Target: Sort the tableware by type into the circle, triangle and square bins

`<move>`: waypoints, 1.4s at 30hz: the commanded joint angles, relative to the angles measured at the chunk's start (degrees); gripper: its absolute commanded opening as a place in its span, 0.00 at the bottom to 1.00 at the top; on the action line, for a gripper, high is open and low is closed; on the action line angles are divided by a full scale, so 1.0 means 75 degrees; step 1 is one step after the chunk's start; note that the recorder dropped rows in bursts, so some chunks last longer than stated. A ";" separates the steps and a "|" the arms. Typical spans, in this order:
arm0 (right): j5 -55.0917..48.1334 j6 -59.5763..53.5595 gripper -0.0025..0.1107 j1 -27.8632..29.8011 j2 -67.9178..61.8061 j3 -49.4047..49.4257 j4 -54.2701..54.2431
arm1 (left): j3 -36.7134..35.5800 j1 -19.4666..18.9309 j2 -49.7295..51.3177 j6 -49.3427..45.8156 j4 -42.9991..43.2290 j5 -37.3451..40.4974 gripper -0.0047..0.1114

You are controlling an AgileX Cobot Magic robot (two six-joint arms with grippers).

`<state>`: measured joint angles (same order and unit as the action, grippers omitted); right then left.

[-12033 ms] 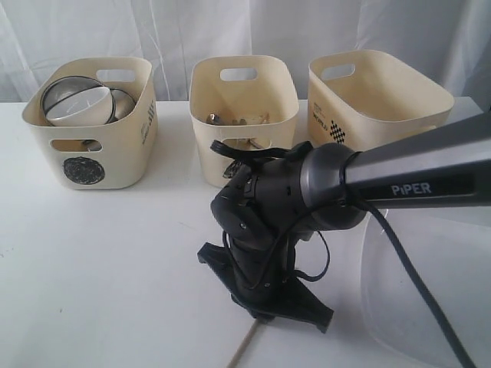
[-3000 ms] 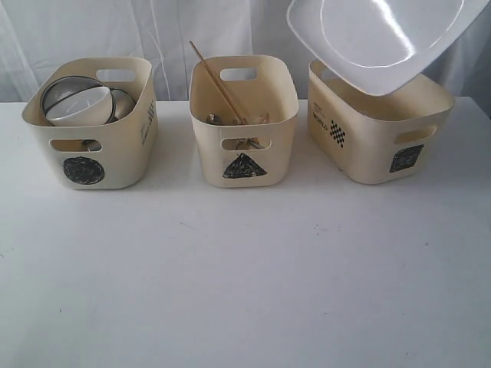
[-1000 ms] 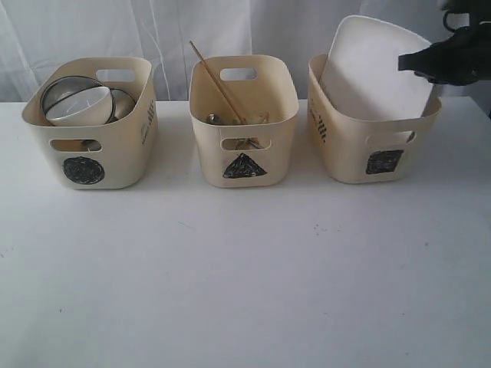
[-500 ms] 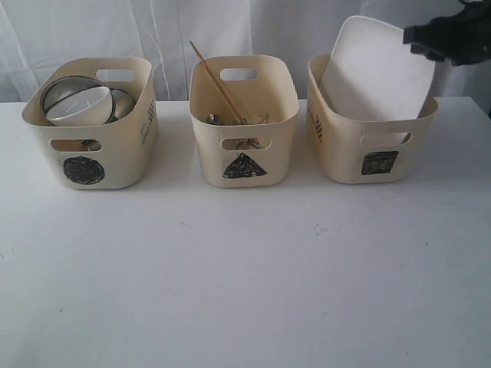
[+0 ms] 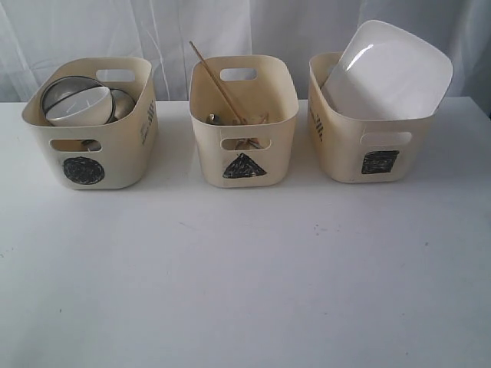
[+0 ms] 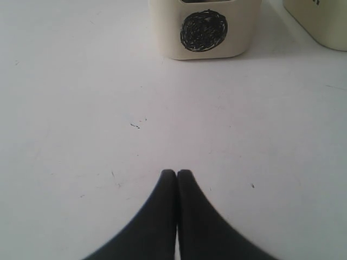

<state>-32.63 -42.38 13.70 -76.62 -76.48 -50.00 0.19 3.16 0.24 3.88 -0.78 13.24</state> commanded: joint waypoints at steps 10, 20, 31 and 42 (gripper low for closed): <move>0.0371 0.1033 0.02 0.0002 0.3067 0.2525 0.0043 | -0.0025 0.0047 -0.0033 0.0019 -0.0080 -0.0002 0.04; 0.0157 0.2033 0.02 0.0002 0.6415 0.5345 -0.0050 | -0.0025 0.0047 -0.0033 0.0019 -0.0080 -0.0002 0.04; -0.4978 0.4265 0.02 0.0002 0.6821 0.5894 0.0081 | -0.0025 0.0047 -0.0033 0.0019 -0.0080 -0.0002 0.04; -0.0075 -0.2926 0.02 0.0015 0.7321 0.5936 -0.1306 | -0.0025 0.0047 -0.0033 0.0019 -0.0080 -0.0002 0.04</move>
<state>-44.97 -47.38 13.70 -24.25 -32.34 -54.26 0.19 3.16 0.24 3.88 -0.78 13.24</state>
